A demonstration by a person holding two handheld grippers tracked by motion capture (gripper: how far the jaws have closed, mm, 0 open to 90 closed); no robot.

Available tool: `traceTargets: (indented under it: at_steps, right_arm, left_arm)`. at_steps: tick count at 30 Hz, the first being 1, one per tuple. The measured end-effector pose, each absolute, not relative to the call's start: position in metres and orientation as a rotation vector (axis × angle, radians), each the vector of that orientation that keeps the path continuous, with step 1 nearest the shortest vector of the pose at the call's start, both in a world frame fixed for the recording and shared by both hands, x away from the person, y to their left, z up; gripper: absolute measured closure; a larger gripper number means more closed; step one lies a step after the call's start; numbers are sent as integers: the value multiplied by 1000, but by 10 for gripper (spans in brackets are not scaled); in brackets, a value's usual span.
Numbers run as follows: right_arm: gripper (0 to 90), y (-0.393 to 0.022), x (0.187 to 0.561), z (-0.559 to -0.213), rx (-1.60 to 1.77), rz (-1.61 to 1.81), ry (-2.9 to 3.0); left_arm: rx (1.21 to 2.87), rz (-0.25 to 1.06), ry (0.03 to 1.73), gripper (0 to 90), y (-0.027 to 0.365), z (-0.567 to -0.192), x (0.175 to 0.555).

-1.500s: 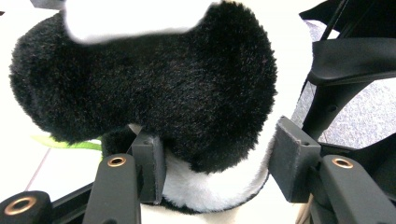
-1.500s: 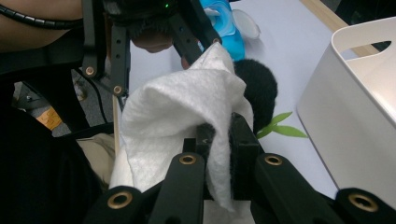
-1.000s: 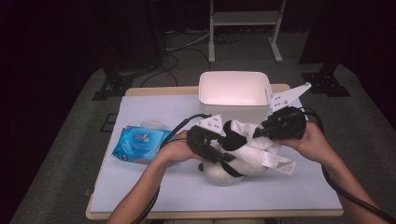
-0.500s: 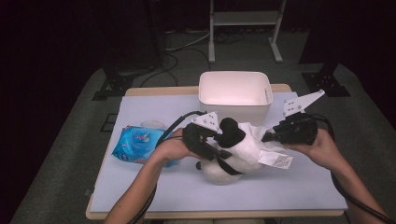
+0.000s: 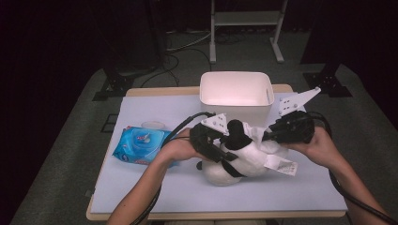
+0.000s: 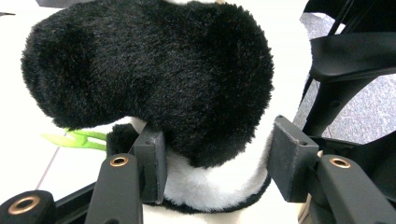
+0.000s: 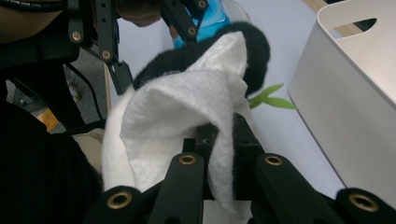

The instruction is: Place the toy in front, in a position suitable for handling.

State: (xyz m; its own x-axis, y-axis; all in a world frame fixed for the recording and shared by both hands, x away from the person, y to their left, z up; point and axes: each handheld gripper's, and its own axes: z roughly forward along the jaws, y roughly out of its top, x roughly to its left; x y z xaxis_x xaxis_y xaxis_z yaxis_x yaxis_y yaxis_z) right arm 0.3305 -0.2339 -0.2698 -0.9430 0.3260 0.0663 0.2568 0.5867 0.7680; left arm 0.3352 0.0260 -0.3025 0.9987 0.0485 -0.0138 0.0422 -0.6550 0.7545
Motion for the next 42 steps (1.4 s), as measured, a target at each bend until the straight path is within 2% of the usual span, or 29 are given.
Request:
traceTargets:
  at_steps: [13, 24, 42]
  right_arm:
    - [843, -238, 330, -272, 518, 1275, 2717]
    - [842, -254, 332, -287, 595, 1261, 2719]
    - [841, -286, 328, -308, 704, 1225, 2698]
  left_arm:
    - [2289, -13, 61, 453, 8, -311, 338]
    - [2281, 5, 84, 310, 3, -316, 338]
    - [2341, 8, 145, 225, 25, -337, 339]
